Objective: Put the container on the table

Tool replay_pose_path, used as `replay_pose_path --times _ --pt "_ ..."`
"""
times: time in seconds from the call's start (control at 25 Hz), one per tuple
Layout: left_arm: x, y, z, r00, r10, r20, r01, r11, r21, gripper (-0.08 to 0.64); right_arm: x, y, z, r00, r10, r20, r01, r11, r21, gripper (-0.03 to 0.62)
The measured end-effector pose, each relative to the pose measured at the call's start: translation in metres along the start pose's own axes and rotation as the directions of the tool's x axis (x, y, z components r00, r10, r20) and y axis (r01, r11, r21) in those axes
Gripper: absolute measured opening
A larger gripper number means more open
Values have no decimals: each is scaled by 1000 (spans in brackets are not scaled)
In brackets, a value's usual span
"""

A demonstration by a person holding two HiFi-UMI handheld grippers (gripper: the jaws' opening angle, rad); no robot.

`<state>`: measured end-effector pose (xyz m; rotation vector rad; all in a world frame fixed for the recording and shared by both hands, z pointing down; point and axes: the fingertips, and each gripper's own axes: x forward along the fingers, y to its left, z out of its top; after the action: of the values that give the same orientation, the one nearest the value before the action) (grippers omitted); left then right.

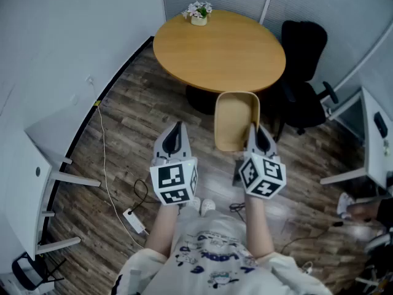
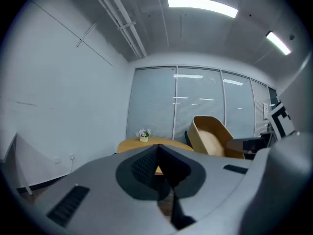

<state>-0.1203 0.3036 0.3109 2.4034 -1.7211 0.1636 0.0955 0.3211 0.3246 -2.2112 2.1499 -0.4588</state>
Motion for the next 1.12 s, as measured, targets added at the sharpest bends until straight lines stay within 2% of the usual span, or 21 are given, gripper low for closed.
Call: replay_pose_path --times 0.6,1.12 --pt "21 -13 -1 1000 -14 -8 14 1000 8 3 15 -13 -1 1000 15 -3 -15 1000 17 17" --pt "33 -23 -8 1000 29 -8 -29 1000 0 3 32 -33 -9 999 35 -30 -34 999 35 17"
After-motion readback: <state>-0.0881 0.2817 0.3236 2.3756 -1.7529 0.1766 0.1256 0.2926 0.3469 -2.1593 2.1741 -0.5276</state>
